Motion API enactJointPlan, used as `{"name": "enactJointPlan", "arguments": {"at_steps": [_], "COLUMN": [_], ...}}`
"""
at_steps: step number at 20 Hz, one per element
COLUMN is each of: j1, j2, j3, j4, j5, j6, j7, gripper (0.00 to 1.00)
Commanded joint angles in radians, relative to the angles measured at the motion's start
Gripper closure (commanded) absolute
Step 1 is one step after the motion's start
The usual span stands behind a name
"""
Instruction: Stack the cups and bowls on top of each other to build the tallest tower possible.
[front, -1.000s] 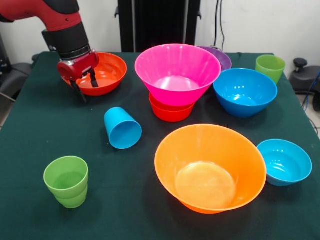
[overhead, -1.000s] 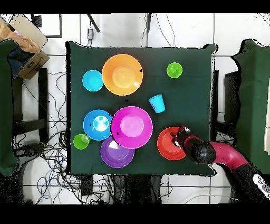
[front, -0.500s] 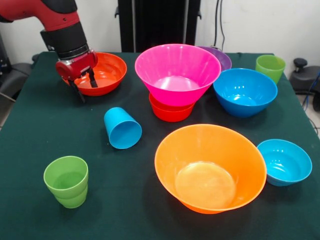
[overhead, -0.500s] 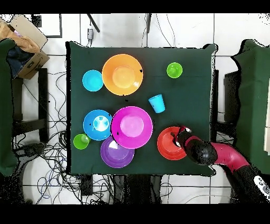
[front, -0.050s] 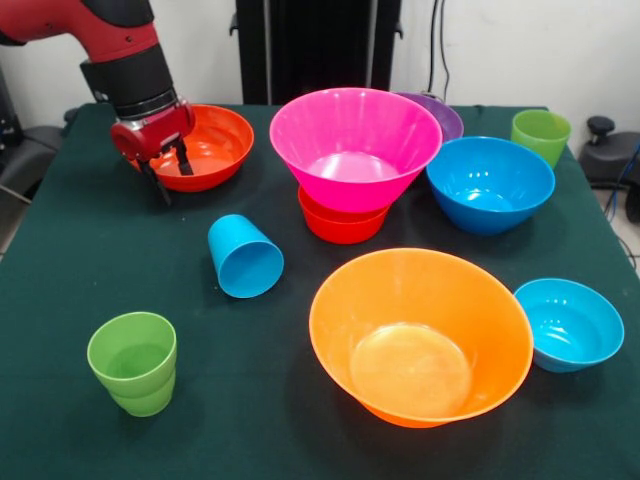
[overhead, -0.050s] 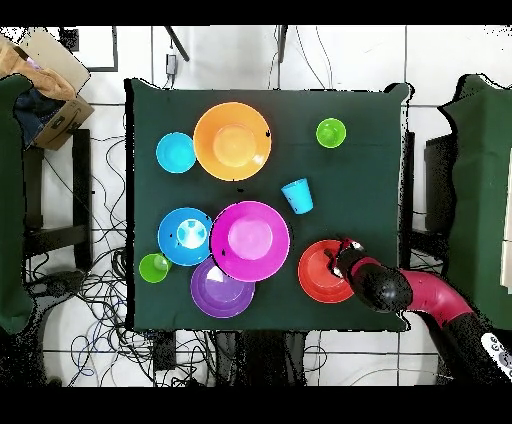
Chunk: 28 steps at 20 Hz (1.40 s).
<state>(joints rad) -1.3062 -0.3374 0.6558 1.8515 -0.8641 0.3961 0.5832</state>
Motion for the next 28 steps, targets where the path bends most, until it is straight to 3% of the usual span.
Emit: {"name": "enactJointPlan", "arguments": {"at_steps": [1,8,13,21,28], "j1": [0.038,0.064,0.132,0.175,0.213], "j2": [0.091,0.095,0.008,-0.244,-0.388], "j3": [-0.022,-0.023,-0.023,0.072,0.1], "j4": [-0.097,-0.118,-0.09,-0.019,-0.024], "j5": [-0.108,-0.118,-0.093,0.113,0.243], "j6": [-0.016,-0.034,-0.028,0.164,0.308], "j7": [-0.038,-0.023,0.047,0.045,0.01], "gripper": [1.0,1.0,1.0,1.0,1.0]}}
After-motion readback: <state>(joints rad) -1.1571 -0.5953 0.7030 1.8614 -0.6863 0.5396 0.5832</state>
